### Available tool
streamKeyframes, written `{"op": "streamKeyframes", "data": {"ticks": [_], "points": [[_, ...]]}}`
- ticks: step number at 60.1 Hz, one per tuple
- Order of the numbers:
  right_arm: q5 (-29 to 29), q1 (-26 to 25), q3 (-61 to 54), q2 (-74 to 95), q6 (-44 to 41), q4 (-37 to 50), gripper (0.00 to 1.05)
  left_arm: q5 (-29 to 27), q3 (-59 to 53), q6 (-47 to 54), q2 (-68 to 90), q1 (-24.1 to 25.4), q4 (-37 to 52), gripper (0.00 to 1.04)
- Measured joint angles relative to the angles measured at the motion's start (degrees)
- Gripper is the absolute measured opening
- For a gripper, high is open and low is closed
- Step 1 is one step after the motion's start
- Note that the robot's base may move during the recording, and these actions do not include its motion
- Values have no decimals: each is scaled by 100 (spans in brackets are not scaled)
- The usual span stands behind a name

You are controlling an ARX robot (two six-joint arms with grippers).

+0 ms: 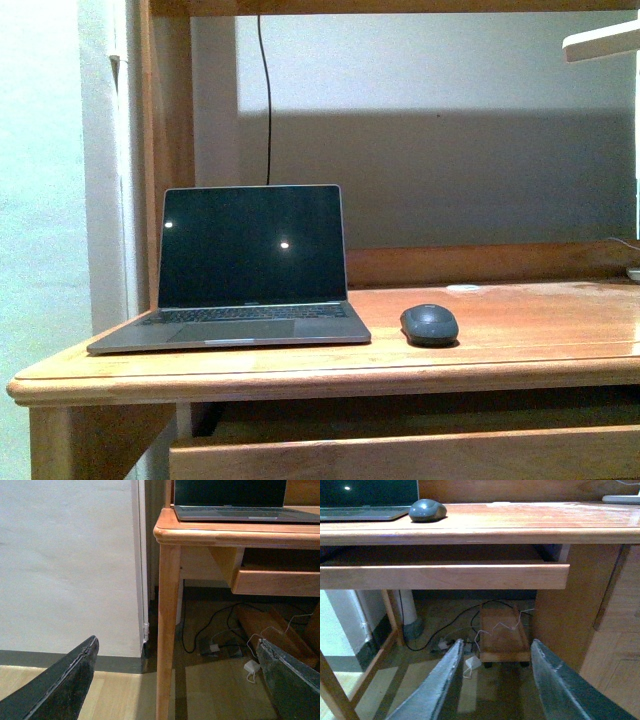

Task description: Place mouse

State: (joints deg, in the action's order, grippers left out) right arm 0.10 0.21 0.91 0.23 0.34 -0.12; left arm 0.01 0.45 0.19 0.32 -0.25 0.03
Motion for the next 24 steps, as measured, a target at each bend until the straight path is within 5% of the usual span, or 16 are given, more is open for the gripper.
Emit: {"op": "streamKeyframes", "data": {"ticks": [16, 24], "points": [[0, 0, 0, 0, 0, 0, 98, 0, 0, 0, 0, 0, 0, 97], [0, 0, 0, 0, 0, 0, 97, 0, 0, 0, 0, 0, 0, 97]]}}
